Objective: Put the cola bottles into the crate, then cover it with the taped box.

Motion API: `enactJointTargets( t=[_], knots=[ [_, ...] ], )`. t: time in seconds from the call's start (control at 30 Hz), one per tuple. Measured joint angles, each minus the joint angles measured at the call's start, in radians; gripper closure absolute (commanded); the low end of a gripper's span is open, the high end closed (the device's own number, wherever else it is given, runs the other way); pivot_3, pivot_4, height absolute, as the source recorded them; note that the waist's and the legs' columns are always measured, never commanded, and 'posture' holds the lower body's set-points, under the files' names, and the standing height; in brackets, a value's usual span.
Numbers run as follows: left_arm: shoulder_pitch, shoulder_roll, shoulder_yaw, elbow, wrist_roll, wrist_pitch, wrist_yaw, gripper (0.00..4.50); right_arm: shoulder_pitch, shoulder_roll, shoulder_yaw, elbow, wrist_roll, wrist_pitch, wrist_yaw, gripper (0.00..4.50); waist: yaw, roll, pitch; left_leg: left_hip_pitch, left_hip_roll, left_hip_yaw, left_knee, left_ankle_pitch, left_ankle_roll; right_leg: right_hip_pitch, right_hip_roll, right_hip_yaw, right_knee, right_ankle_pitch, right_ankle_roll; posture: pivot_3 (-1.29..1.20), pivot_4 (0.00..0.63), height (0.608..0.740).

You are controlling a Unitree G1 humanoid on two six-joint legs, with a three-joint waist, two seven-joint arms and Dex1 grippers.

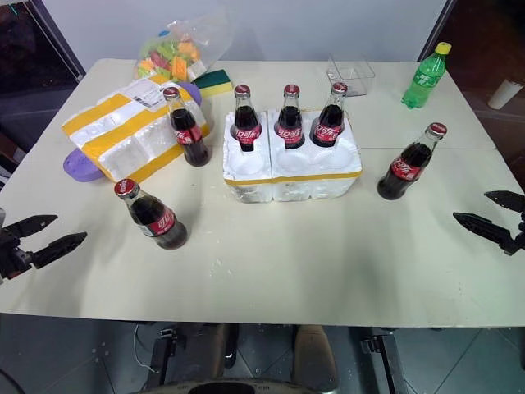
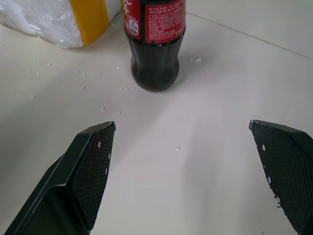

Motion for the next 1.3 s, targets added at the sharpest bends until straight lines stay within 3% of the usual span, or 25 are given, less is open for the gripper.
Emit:
enactJointTargets(
  t=[0.57, 0.67, 0.93, 1.1, 1.3],
  knots=[
    [-0.050, -0.004, -0.009, 0.020, 0.000, -0.021, -0.007, 0.04, -0.047, 0.000, 0.014, 0.040, 0.000, -0.023, -0.005, 0.00, -0.002, 0.000, 0.000, 0.001, 0.000, 0.000, 0.001, 0.000, 0.000, 0.001, 0.000, 0.000, 0.001, 0.000, 0.000, 0.00, 0.150, 0.739],
    [-0.071, 0.012, -0.027, 0.021, -0.007, -0.018, -0.055, 0.04, -0.115, 0.000, 0.050, 0.043, 0.023, 0.014, 0.012, 0.00, -0.006, 0.000, 0.000, 0.001, 0.000, 0.000, 0.002, 0.000, 0.000, 0.001, 0.000, 0.000, 0.003, 0.000, 0.000, 0.00, 0.150, 0.739],
    [-0.055, 0.087, -0.035, -0.003, -0.045, -0.018, -0.221, 0.04, -0.108, -0.044, 0.081, -0.153, 0.108, 0.129, 0.141, 0.00, -0.002, 0.002, 0.000, 0.001, 0.000, 0.000, 0.002, 0.000, 0.000, 0.001, 0.001, 0.000, 0.004, 0.000, 0.000, 0.00, 0.150, 0.739],
    [-0.133, 0.079, -0.158, -0.075, -0.046, -0.015, -0.234, 0.04, -0.086, -0.054, 0.056, -0.354, 0.214, 0.257, 0.182, 0.00, 0.006, 0.002, 0.000, 0.000, 0.000, -0.001, 0.004, 0.000, 0.000, 0.002, 0.001, 0.000, 0.004, 0.000, 0.000, 0.00, 0.150, 0.739],
    [-0.312, -0.026, -0.377, -0.088, -0.023, -0.015, -0.155, 0.04, -0.075, -0.053, -0.024, -0.553, 0.339, 0.405, 0.149, 0.00, 0.004, 0.001, 0.000, 0.000, 0.000, -0.001, 0.005, 0.000, 0.000, 0.002, 0.001, 0.000, 0.005, 0.001, 0.002, 0.00, 0.150, 0.739]
  ],
)
